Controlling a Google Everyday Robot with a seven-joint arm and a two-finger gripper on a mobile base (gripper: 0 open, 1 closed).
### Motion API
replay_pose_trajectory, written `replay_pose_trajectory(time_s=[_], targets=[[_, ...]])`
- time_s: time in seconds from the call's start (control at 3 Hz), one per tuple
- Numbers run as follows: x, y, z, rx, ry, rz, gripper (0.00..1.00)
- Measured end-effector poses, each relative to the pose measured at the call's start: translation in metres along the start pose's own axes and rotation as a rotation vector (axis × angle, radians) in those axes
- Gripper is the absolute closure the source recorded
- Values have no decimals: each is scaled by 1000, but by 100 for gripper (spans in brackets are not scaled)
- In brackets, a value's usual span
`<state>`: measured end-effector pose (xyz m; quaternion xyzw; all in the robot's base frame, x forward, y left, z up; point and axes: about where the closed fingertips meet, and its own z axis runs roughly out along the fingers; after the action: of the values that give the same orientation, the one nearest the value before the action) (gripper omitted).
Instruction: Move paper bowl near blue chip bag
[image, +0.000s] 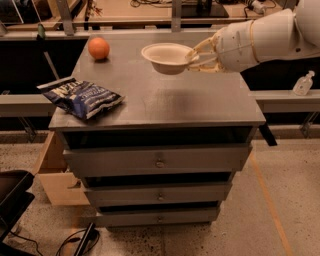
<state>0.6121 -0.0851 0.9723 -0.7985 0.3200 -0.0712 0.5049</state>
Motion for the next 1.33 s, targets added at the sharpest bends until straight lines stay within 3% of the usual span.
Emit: replay_pose_trajectory(time_s=[0.33, 0.67, 1.33], targets=[[-8, 25, 16, -73, -16, -126, 100], [-21, 43, 31, -86, -50, -209, 100], [-39, 77, 69, -94, -124, -251, 100]])
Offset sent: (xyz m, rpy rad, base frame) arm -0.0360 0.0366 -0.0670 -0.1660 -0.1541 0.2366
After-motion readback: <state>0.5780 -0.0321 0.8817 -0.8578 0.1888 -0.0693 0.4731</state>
